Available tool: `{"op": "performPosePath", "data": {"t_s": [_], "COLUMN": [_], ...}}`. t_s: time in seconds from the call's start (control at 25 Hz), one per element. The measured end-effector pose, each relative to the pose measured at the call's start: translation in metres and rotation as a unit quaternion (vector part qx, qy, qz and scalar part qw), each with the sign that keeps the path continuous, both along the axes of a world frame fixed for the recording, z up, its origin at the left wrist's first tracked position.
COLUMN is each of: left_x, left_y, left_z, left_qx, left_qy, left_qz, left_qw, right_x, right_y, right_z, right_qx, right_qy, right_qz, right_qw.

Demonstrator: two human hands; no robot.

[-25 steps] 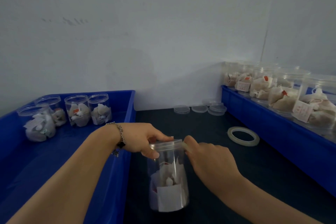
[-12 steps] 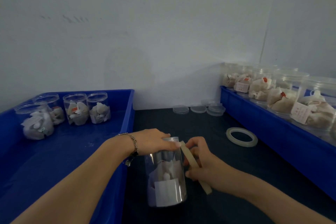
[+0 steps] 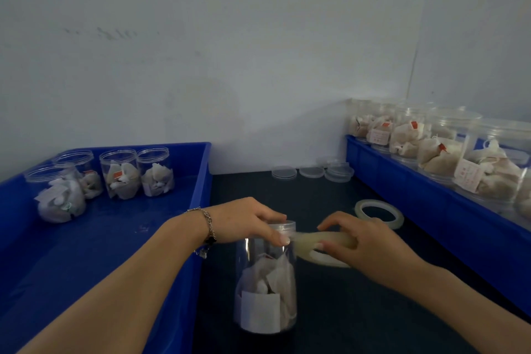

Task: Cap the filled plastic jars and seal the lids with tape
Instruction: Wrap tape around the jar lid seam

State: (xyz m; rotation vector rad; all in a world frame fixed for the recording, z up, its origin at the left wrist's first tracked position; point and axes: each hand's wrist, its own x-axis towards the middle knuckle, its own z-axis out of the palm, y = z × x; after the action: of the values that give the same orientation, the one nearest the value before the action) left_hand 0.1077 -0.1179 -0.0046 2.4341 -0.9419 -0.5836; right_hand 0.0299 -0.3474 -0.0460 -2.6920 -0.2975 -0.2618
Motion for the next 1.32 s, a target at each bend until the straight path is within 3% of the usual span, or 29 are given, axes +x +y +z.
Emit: {"op": "performPosePath", "data": {"t_s": [0.2,0.6,0.72,0.92,1.08,1.2,1.32], "left_x": [-0.005,-0.010,-0.007,0.007,0.008,-0.001,-0.008], "left_y": [-0.005,-0.010,-0.008,0.006,0.019,0.013,-0.005], "left_z": [0.001,-0.001,-0.005,0.000,0.012,0.011,-0.002], "left_qx": [-0.053,-0.136,-0.143,-0.032,0.028,0.028,0.050], "left_qy": [-0.049,0.053,0.096,0.155,0.111,0.095,-0.002], "left_qz": [-0.009,-0.049,-0.063,-0.117,-0.081,-0.029,0.060], "left_qw": [0.997,0.988,0.983,0.980,0.990,0.995,0.997], "right_x": [0.009,0.026,0.027,0.016,0.012,0.007,0.006], "right_y": [-0.009,0.019,0.031,0.048,0.061,0.066,0.062], "right_z": [0.000,-0.008,-0.009,-0.020,-0.021,-0.019,-0.022], "right_qx": [-0.199,-0.307,-0.286,-0.264,-0.206,-0.139,-0.110], "right_qy": [-0.054,-0.090,-0.073,-0.071,-0.093,-0.060,-0.035], "right_qz": [0.006,-0.063,-0.067,-0.066,-0.089,-0.070,-0.048], "right_qw": [0.978,0.945,0.953,0.960,0.970,0.986,0.992]}}
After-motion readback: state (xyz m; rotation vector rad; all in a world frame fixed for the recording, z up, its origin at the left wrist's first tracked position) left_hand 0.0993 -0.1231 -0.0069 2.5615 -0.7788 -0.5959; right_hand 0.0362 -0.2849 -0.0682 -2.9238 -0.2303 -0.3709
